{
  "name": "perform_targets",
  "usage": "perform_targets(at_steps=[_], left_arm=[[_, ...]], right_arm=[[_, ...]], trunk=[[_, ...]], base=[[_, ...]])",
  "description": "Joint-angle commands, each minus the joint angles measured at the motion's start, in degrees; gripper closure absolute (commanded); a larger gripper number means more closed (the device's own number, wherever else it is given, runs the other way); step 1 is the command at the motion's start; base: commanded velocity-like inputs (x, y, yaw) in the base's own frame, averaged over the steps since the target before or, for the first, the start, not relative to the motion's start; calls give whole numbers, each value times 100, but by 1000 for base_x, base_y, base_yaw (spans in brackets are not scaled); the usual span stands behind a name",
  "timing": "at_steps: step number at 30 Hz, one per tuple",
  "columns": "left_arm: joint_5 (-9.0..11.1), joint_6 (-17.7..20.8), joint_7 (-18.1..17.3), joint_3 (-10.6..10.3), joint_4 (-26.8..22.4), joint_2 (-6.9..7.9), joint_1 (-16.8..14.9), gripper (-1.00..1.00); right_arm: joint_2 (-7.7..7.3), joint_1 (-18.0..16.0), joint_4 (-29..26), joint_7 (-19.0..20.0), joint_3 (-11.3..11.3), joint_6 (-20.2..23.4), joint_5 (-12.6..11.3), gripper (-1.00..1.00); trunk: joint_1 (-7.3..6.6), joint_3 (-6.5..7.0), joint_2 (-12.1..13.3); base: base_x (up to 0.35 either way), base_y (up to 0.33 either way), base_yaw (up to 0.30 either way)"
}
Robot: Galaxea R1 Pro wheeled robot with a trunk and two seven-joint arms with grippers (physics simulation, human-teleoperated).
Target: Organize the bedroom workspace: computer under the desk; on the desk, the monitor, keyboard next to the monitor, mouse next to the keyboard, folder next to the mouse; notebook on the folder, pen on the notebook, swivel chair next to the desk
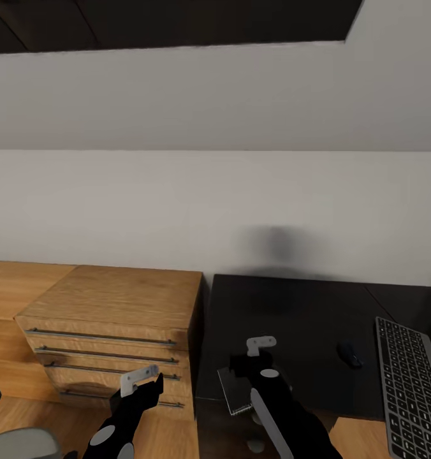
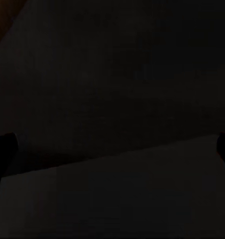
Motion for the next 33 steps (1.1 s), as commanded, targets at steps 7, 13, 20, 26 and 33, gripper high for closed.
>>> perform_targets(at_steps=[7,13,20,26,33], left_arm=[[62,12,46,-16,-43,-17,-4,-100],[62,14,46,-17,-47,-20,-4,-100],[62,5,46,-17,-40,-21,-4,-100],[59,5,46,-20,-37,-21,-2,-100],[61,12,46,-30,-42,-27,-3,-100]], right_arm=[[1,-21,506,-53,-14,-164,-50,-100],[-3,-23,555,-53,-16,-206,-47,-100],[1,-23,559,-53,-17,-213,-47,-100],[-2,-23,559,-51,-13,-213,-47,-100],[2,-23,571,-49,-16,-210,-47,-100]], trunk=[[0,-6,-4],[0,-6,-4],[0,-6,-4],[0,-6,-4],[0,-6,-4]], base=[[8,0,0],[0,0,0],[126,0,0],[80,0,0],[132,0,0]])
